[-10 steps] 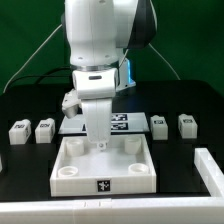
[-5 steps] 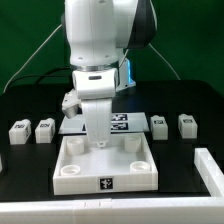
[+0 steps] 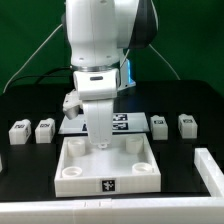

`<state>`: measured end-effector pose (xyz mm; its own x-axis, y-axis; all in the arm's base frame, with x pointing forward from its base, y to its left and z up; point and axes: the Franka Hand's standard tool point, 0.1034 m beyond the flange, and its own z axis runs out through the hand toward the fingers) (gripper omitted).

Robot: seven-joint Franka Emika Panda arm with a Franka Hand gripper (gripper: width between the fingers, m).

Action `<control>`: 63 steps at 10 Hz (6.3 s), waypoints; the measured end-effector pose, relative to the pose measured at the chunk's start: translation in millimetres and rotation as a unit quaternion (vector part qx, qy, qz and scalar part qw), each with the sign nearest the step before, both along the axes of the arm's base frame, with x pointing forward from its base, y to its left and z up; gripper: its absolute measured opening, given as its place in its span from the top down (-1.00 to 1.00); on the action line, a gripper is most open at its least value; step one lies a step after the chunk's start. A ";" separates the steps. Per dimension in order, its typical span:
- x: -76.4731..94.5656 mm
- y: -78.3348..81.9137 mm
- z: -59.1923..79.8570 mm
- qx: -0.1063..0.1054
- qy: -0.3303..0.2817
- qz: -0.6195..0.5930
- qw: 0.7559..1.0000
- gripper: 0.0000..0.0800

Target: Assemble one leg

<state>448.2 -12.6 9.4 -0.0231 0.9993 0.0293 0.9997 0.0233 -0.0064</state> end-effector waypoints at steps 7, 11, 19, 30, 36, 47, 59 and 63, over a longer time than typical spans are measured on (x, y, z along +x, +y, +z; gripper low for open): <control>47.7 69.5 -0.3 0.019 -0.002 -0.029 0.999 0.85; 47.7 75.0 1.6 0.007 0.027 -0.030 0.999 0.85; 46.8 74.0 0.3 0.007 0.029 -0.031 0.999 -0.55; 32.7 90.1 32.7 -0.005 0.026 -0.162 0.986 -0.62; 17.4 128.1 37.3 -0.002 0.048 -0.551 0.833 -0.62; -19.7 180.2 39.2 -0.175 0.203 -0.691 0.671 -0.62; -46.9 190.0 23.0 -0.346 0.334 -0.612 0.628 -0.62; -60.1 188.5 10.7 -0.349 0.335 -0.612 0.626 -0.62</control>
Offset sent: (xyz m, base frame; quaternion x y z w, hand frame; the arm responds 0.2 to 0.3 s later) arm 0.0318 0.0532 -0.0022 -0.0227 0.0165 0.0031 0.9996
